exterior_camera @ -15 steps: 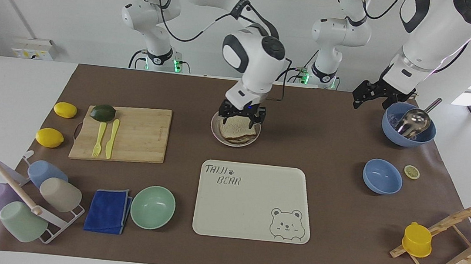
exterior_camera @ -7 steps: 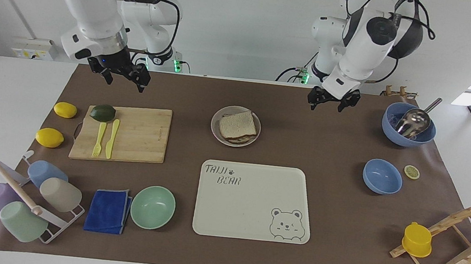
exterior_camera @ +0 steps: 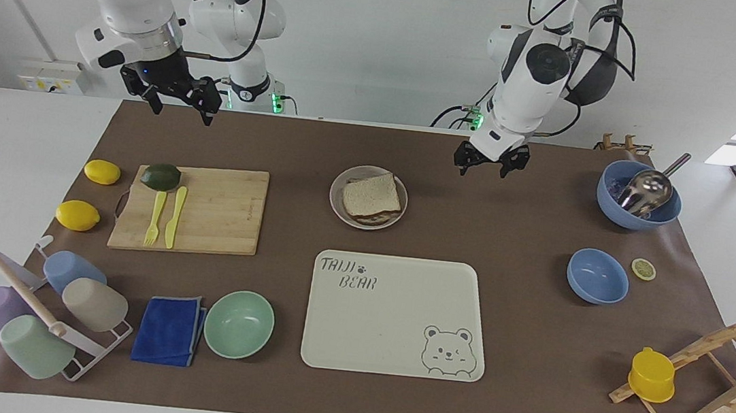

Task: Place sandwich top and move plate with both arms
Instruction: 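Release the bread and withdraw the right gripper while the left gripper reaches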

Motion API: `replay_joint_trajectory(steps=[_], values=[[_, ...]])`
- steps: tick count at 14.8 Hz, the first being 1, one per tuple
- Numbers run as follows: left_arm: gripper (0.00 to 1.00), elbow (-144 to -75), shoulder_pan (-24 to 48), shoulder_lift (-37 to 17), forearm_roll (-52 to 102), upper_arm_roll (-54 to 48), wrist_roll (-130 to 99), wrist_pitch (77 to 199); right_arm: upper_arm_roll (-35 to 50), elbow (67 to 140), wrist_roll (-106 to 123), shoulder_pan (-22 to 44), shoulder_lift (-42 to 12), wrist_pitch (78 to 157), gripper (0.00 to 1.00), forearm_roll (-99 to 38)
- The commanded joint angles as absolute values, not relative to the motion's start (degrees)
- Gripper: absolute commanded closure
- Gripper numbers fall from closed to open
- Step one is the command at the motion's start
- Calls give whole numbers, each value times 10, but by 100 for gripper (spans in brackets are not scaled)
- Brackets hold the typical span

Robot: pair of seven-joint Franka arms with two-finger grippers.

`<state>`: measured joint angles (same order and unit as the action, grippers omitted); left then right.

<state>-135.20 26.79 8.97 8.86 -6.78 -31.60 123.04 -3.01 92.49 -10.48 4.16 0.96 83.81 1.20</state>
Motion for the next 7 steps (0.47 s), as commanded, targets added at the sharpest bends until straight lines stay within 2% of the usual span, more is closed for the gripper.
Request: replay_joint_trajectory(steps=[1,3,5,7], values=[[0,-1390,310,78,114,-60,-373,1310,-40,927,-52,36,12,846,0,12],[0,-1393,321,53,126,-60,-387,1357,-47,926,-32,32,11,842,0,18],[8,-1393,321,43,158,-60,-386,1383,-58,919,2,26,11,824,0,31],[10,-1393,322,27,171,-60,-386,1403,-55,918,12,10,11,823,0,24]])
